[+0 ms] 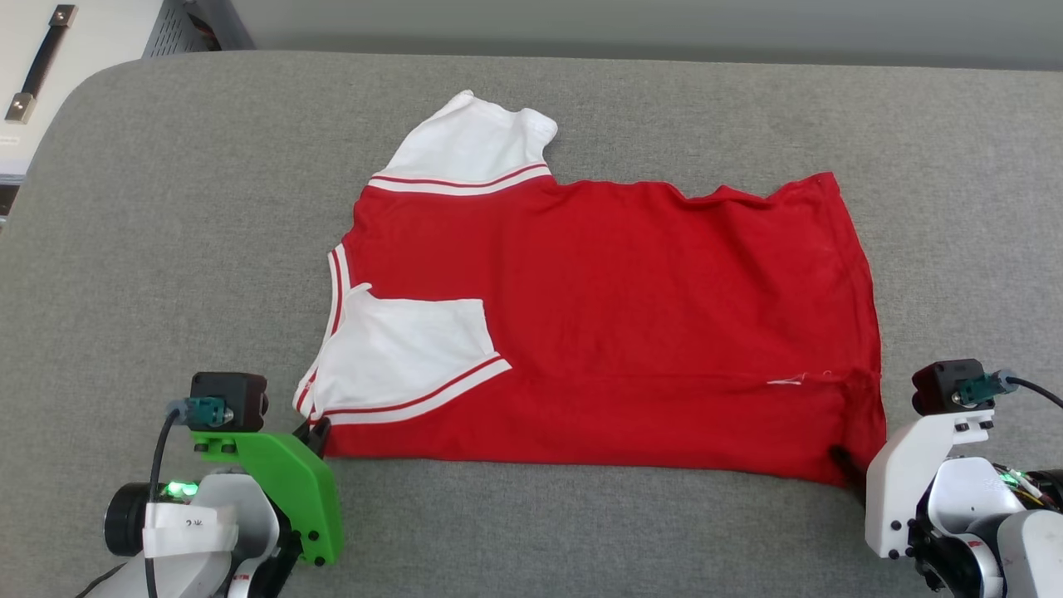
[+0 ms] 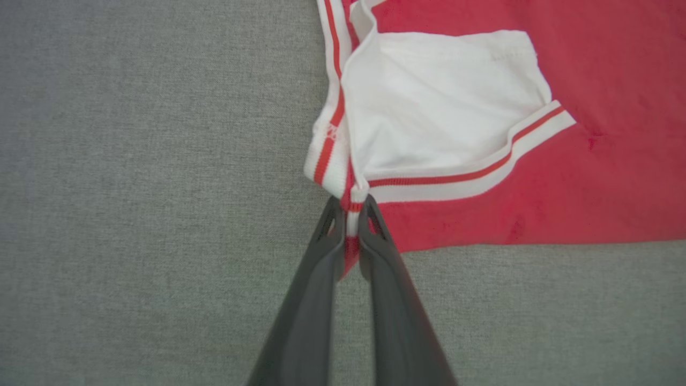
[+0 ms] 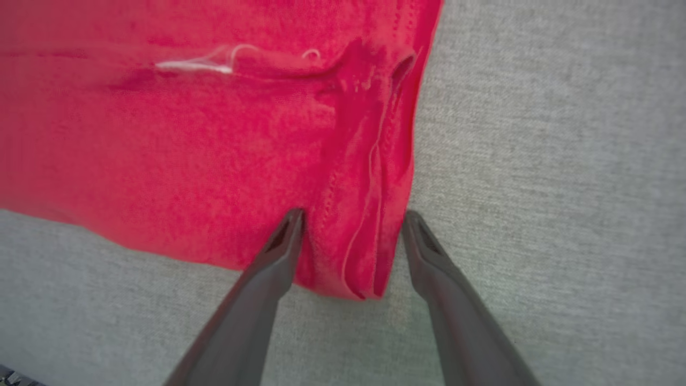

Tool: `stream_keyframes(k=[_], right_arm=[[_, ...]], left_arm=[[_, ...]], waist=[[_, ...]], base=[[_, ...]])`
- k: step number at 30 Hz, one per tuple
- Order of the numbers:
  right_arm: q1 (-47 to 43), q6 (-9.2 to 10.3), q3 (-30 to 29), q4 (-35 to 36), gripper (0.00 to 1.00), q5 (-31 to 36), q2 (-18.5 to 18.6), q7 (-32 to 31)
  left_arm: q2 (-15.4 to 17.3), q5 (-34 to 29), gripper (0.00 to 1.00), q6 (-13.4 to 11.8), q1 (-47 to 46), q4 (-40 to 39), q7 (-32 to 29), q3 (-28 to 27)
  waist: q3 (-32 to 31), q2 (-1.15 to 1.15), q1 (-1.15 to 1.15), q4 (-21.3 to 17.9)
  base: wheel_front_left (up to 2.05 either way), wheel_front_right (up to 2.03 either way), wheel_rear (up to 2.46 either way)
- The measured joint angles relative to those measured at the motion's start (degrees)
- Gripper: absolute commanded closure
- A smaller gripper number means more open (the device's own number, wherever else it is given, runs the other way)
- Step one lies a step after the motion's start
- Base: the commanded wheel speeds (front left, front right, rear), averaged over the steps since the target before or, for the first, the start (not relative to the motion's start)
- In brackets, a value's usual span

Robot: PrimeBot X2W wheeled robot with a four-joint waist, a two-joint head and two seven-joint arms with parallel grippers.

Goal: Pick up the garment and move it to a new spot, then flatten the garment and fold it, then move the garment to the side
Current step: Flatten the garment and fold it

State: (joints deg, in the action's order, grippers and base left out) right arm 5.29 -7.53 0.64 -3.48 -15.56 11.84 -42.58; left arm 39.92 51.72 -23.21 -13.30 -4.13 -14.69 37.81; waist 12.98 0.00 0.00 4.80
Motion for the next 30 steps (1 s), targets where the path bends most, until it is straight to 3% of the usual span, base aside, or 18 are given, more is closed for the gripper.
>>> stream_keyframes(k=[14, 25, 30], right_arm=[[0.1, -0.07, -1.9, -1.7, 1.00, -2.0, 1.4, 1.7], [-9.7, -0.05, -5.4, 4.5, 1.00, -4.3, 2.2, -1.9], [-13.1, -0.05, -6.8, 7.6, 1.00, -4.3, 0.9, -2.8]], left_arm=[[-0.5, 0.2, 1.00, 2.4, 0.4, 4.2, 0.0, 1.6], [-1.6, 0.7, 1.00, 3.4, 5.0, 6.0, 0.1, 4.3], [-2.0, 0.8, 1.00, 3.9, 6.2, 7.3, 0.5, 5.1]], waist=[[-2.7, 0.00, 0.00, -0.9], [-7.8, 0.00, 0.00, -1.4], [-9.2, 0.00, 0.00, -1.5]], base=[[0.00, 0.00, 0.00], [0.00, 0.00, 0.00], [0.00, 0.00, 0.00]])
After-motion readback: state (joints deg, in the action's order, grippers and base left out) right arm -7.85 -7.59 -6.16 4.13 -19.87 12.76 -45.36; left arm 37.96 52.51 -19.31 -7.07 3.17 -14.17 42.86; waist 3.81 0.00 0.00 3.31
